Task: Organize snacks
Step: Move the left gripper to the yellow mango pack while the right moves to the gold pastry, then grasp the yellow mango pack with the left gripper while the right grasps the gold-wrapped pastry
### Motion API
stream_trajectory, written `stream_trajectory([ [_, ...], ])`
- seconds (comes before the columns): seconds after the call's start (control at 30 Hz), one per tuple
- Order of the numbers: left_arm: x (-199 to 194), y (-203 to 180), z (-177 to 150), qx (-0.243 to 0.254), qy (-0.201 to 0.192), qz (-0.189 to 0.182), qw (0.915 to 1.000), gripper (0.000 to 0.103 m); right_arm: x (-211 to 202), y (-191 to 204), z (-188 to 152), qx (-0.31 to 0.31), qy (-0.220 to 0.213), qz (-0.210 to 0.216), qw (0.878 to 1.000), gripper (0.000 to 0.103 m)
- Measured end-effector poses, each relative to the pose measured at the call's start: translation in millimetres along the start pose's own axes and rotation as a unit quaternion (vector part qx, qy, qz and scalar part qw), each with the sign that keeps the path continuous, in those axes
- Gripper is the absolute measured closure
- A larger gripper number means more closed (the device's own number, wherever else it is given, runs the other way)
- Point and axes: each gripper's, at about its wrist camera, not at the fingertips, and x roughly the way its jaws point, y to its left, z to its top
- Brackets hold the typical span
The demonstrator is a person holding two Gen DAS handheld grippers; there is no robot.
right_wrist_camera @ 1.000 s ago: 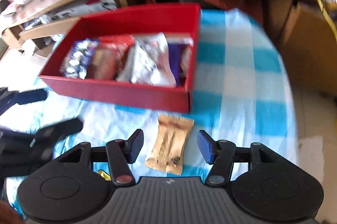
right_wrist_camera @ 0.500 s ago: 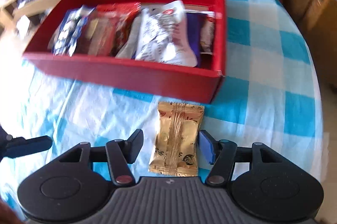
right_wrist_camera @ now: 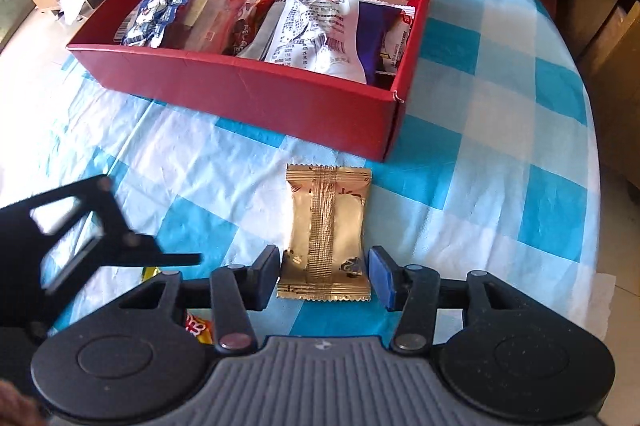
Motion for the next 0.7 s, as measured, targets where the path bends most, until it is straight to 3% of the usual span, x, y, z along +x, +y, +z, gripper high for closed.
stream_trajectory([
  [0.13, 3, -10, -9, 0.012, 0.019, -0.046, 0.9987, 0.006, -1, -6, 2, 0.013, 0.002, 0.016, 1.000, 0.050],
  [0.2, 6, -12, -12, 0.008, 0.026, -0.047, 0.9986, 0.003, -1, -7, 3, 0.013, 0.002, 0.017, 1.000, 0.050],
  [0.3, 7, -10, -13, -0.036, 0.021, -0.048, 0.9980, 0.004, -3, -7, 3, 0.015, 0.001, 0.013, 1.000, 0.050],
  [0.4, 4, -6, -17, -0.093, 0.006, -0.024, 0.9954, 0.013, -4, -5, 2, 0.009, -0.005, 0.000, 1.000, 0.050],
  [0.53, -2, 6, -24, -0.184, -0.015, -0.006, 0.9829, 0.027, -6, -2, 0, 0.002, -0.012, -0.009, 1.000, 0.053],
  [0.7, -12, 0, -42, -0.246, -0.022, 0.006, 0.9690, 0.035, -12, -2, -2, -0.001, -0.020, -0.009, 1.000, 0.064],
])
